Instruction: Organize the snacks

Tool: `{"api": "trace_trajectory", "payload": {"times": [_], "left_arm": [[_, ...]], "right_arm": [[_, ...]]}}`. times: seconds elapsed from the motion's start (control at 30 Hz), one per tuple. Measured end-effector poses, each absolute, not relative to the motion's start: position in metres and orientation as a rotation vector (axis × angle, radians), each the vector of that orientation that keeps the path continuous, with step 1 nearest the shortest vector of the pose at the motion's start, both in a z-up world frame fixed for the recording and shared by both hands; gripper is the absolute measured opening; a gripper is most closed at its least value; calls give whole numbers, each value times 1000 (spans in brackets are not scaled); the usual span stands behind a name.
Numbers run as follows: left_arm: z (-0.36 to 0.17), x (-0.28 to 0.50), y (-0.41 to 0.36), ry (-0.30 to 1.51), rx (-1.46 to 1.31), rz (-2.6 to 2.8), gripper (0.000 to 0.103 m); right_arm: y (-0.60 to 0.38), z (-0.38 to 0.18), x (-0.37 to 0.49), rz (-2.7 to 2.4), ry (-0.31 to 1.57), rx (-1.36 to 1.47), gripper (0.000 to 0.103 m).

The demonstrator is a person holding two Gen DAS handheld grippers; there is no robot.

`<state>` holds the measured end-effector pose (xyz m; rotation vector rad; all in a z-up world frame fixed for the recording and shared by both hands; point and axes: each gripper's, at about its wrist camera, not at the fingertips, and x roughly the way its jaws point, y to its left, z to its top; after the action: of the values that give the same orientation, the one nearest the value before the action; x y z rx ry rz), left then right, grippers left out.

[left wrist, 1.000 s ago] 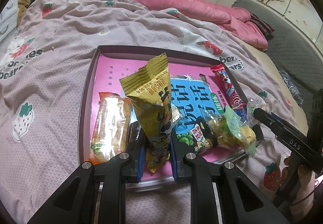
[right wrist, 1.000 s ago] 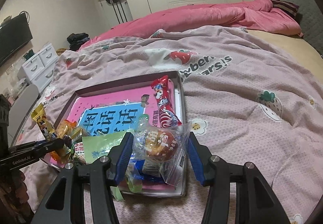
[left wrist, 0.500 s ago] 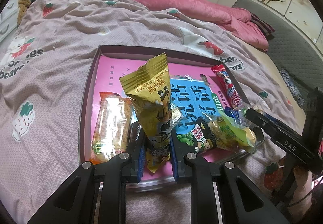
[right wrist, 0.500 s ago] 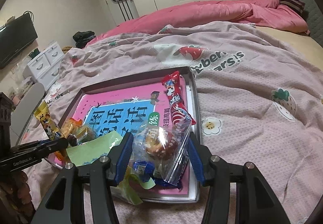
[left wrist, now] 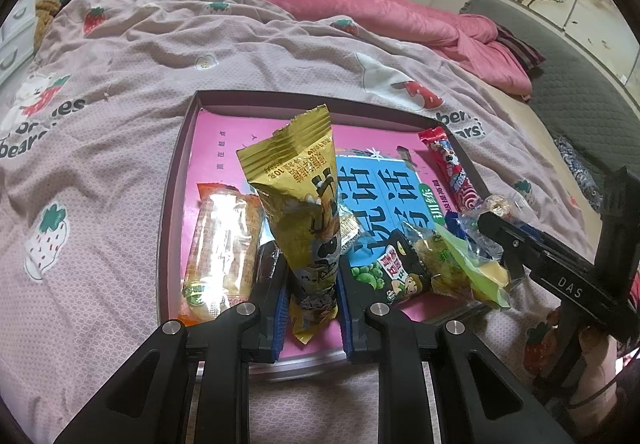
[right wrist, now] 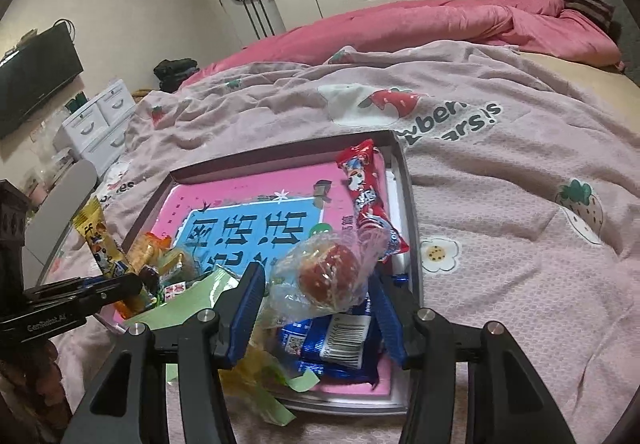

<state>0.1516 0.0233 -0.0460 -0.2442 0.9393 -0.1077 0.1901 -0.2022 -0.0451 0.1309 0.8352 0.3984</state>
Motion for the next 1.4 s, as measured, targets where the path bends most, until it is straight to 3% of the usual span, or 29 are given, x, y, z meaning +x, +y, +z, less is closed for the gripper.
{"api": "trace_trajectory", "payload": {"times": [0.43, 0.8, 0.83, 0.93, 1.07, 1.4], "left_arm": [[-46, 152, 25, 941, -250, -106, 22], [-41, 149, 26, 938, -256, -94, 24], [-40, 148, 27, 935, -254, -93, 25], [-35, 146, 26, 925, -245, -89, 42], [-27, 142, 27, 911, -244, -90, 45], [3, 123, 28, 844, -222, -49, 65]], "right_arm": [[-215, -39, 186, 351, 836, 132, 54], [-225, -25, 178, 327, 777, 144, 62], [-225, -23, 176, 328, 769, 144, 62], [-225, -15, 171, 323, 734, 132, 62], [-224, -1, 159, 311, 672, 99, 72], [-210, 24, 123, 320, 585, 47, 83]]}}
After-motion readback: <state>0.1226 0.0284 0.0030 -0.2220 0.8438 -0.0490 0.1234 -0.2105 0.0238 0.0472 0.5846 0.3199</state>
